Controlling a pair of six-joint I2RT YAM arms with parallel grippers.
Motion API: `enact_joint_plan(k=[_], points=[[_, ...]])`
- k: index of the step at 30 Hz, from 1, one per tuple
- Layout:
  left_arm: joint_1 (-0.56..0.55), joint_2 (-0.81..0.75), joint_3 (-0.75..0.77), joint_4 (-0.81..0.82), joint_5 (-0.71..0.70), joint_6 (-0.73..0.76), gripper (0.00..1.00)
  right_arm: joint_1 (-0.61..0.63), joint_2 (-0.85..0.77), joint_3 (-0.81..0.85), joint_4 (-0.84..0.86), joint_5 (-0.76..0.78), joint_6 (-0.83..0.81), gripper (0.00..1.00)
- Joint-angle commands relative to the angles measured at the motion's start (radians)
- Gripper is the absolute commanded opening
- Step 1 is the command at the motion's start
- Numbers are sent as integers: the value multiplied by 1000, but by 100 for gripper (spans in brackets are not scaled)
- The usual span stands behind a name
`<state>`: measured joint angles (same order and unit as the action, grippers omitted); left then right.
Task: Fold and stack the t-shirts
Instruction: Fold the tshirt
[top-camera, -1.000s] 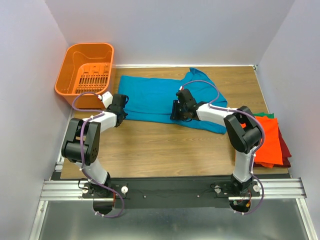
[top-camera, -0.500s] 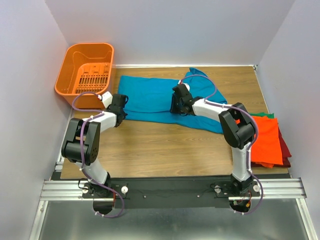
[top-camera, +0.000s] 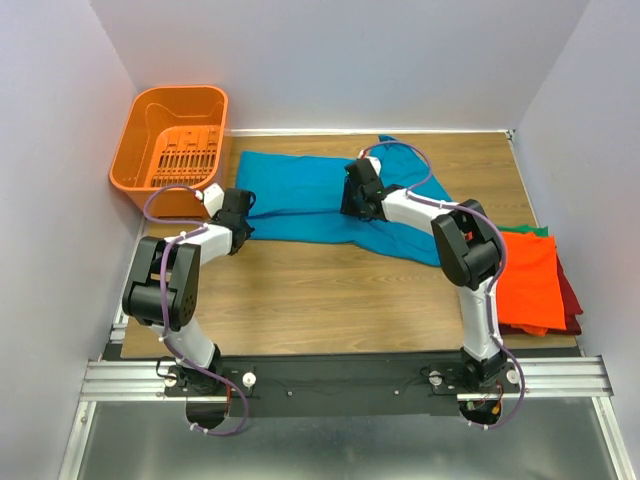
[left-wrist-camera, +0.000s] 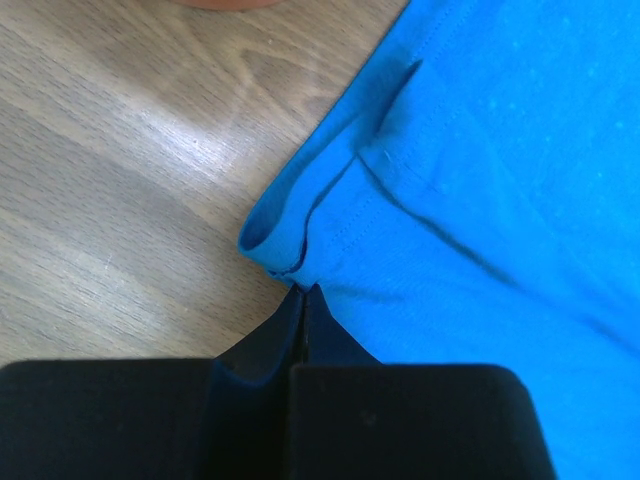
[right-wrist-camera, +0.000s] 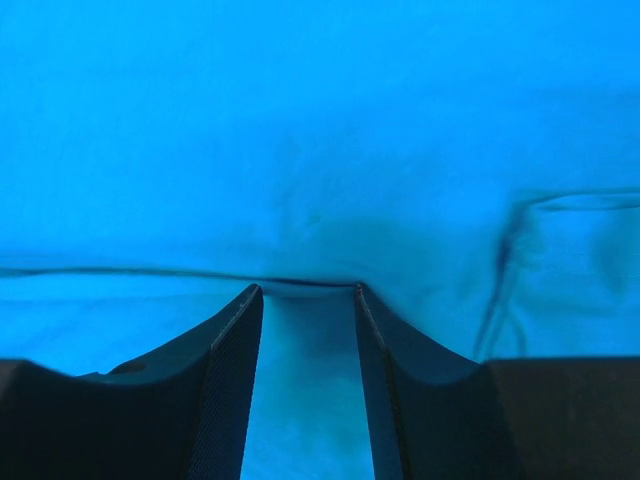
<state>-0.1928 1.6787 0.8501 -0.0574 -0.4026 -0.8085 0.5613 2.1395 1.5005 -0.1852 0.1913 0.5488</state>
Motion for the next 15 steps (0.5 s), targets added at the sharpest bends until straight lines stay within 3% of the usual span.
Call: enact_joint_plan(k=[1,9,15], points=[[9,-36,-22,18,-1,14,0,-49,25,7,-28,16,5,50],[10,-43,-25,22,4,15,0,-41,-49,-55,-26,-38,10,55],[12,-56,-28,22,4,15,0,-37,-197,-176,-26,3,71,64]])
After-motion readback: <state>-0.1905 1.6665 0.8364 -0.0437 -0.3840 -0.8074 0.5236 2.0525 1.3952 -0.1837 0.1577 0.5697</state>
